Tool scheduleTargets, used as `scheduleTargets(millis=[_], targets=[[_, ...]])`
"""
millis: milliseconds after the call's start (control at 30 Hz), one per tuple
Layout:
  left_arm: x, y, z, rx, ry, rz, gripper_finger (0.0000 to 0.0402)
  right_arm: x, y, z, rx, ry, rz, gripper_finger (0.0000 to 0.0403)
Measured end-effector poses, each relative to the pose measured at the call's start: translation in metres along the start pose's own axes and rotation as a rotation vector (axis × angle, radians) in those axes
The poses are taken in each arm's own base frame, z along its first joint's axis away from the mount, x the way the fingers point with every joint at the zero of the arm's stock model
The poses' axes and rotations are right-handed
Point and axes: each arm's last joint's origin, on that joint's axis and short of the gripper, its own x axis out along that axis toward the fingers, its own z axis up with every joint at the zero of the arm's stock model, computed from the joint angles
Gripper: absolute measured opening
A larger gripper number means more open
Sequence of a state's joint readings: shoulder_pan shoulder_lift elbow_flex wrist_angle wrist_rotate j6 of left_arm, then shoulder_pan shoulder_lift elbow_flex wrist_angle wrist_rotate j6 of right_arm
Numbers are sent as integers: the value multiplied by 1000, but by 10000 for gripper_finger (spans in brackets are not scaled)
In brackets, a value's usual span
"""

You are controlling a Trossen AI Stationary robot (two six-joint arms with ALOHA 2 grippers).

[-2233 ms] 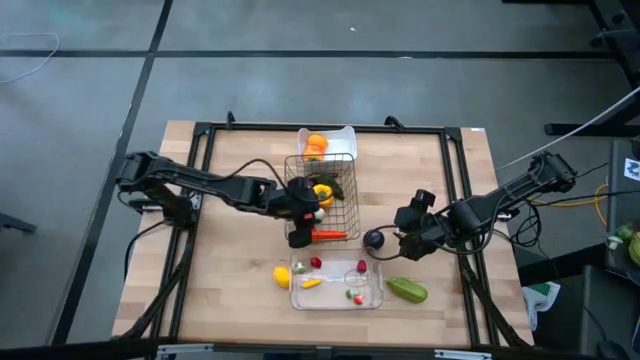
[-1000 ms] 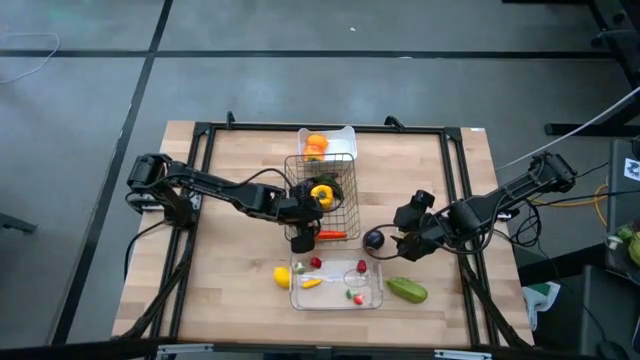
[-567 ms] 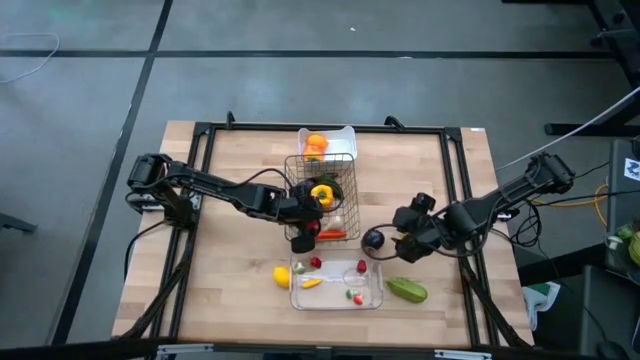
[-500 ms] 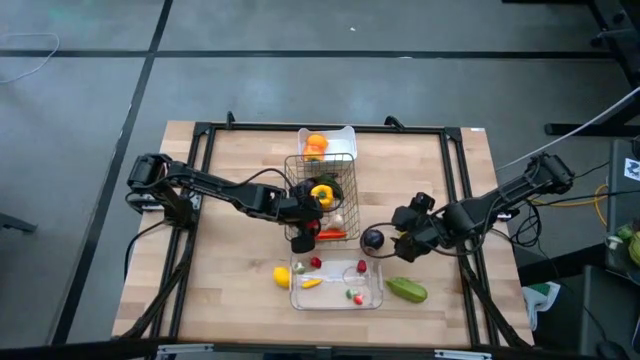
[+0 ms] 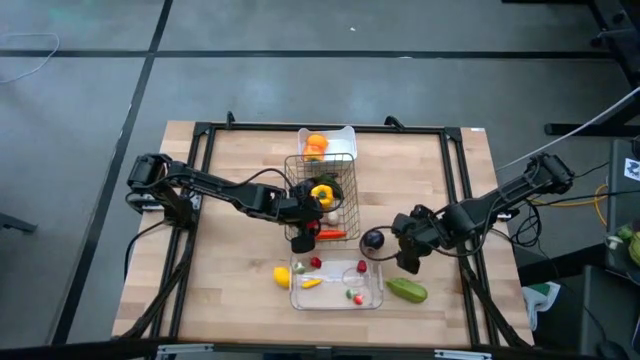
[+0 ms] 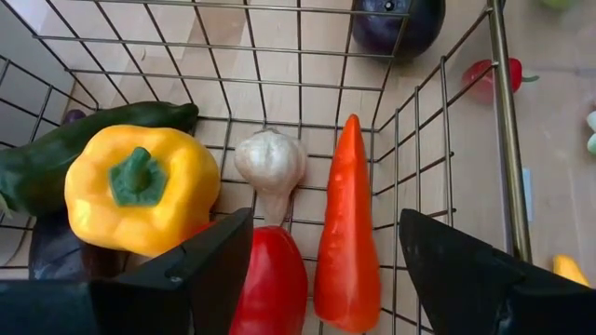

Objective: Sort produce into baskets
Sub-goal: Put the cucumber into the wire basket

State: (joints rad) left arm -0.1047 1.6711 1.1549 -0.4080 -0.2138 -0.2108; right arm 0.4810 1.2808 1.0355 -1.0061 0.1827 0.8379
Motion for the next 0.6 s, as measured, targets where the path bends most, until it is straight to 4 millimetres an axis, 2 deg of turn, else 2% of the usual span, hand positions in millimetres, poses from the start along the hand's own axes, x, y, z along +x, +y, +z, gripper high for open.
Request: scheduleTargets(millis=[300,433,600], targets=[[0,0,0,0,0,0,267,-5,31,-18,-1,35,200,398],[0,0,0,0,0,0,267,0,43,-31,-25,69,182,397],[0,0,0,1,0,0,267,20,60,-47,-98,125,117,397]])
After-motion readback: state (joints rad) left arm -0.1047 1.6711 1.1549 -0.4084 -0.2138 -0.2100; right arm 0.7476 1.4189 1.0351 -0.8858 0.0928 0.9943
